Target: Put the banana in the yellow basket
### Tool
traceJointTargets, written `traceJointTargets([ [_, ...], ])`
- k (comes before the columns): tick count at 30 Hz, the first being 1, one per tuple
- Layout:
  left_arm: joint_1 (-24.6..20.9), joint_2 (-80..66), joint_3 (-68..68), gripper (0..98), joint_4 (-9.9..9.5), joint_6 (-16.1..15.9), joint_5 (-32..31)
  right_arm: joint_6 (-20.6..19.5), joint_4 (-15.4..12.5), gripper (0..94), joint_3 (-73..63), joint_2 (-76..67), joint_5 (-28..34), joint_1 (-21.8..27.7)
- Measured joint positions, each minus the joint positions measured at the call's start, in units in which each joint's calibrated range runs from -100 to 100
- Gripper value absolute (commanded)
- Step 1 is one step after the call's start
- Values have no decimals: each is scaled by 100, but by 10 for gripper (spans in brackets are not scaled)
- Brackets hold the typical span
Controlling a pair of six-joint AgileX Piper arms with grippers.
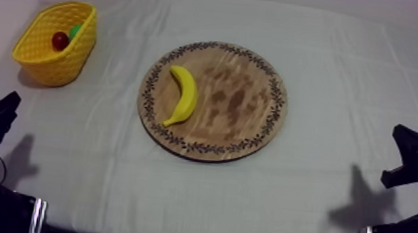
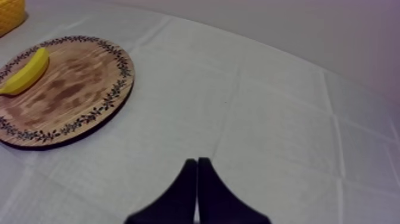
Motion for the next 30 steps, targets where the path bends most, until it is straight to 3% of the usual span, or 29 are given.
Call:
traceJointTargets([
  [10, -30, 110, 12, 2, 1, -219, -92, 0, 0, 4, 0, 0, 0, 0],
  [16, 172, 704, -318, 0, -11, 74, -326, 0, 0, 4, 0, 0, 0, 0],
  [20, 338, 1378, -1021, 0, 2, 72, 83, 0, 0, 4, 0, 0, 0, 0],
  [26, 613, 2667, -2521, 0, 20, -300, 1041, 0, 0, 4, 0, 0, 0, -8],
  [30, 665, 3659, -3635, 0, 173, -523, 1679, 0, 0, 4, 0, 0, 7, -8],
])
